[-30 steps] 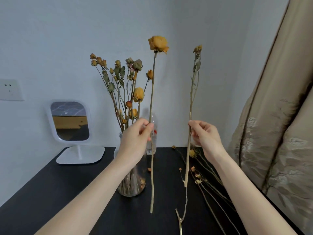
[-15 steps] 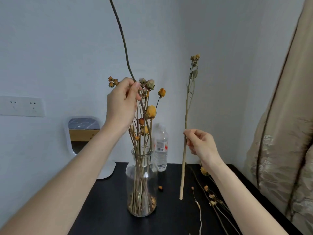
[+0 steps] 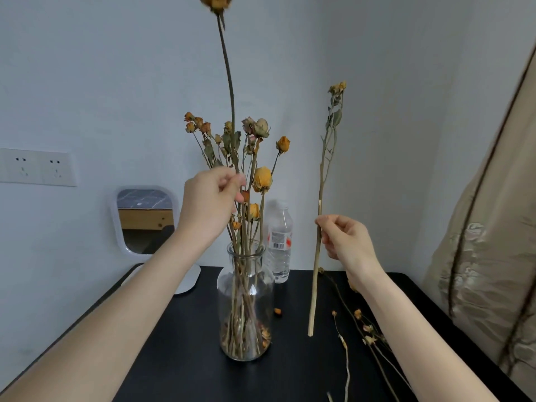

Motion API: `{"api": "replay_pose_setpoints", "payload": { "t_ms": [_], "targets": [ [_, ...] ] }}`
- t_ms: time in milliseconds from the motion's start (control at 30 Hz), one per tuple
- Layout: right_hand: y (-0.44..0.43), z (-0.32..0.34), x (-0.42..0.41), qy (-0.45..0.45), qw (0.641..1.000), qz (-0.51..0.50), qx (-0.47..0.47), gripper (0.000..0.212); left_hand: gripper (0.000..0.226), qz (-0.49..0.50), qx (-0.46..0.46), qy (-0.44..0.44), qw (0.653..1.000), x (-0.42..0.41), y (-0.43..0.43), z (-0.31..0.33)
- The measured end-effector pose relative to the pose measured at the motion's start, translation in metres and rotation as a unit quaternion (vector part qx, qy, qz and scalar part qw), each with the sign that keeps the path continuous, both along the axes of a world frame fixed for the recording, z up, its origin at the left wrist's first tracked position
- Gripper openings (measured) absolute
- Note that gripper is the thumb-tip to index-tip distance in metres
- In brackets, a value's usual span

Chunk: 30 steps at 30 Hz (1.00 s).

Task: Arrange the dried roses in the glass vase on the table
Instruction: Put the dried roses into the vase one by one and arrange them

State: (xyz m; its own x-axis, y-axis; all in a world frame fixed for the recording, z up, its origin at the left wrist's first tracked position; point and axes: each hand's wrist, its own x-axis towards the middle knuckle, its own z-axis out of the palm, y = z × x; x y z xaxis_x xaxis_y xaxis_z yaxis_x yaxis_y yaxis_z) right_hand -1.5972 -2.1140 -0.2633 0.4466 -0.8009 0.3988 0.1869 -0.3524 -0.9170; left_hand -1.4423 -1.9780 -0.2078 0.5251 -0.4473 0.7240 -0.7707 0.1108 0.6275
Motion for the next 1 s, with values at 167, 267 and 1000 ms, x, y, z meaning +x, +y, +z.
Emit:
{"api": "replay_pose_setpoints", "payload": {
  "t_ms": [167, 267, 1000],
  "targets": [
    [0.000, -0.005, 0.003, 0.005, 1.000, -0.001, 0.001, 0.032, 0.018, -0.011, 0.104, 0.035, 0.994, 0.004, -0.006, -0.021],
    [-0.001, -0.009, 0.005, 0.014, 1.000, -0.004, 0.002, 0.031, 0.023, -0.002, 0.154, 0.025, 0.988, 0.006, -0.009, -0.027],
    [0.004, -0.015, 0.011, 0.025, 1.000, 0.016, 0.007, 0.028, 0.018, 0.035, 0.156, 0.018, 0.987, 0.008, -0.014, -0.077]
  ]
}}
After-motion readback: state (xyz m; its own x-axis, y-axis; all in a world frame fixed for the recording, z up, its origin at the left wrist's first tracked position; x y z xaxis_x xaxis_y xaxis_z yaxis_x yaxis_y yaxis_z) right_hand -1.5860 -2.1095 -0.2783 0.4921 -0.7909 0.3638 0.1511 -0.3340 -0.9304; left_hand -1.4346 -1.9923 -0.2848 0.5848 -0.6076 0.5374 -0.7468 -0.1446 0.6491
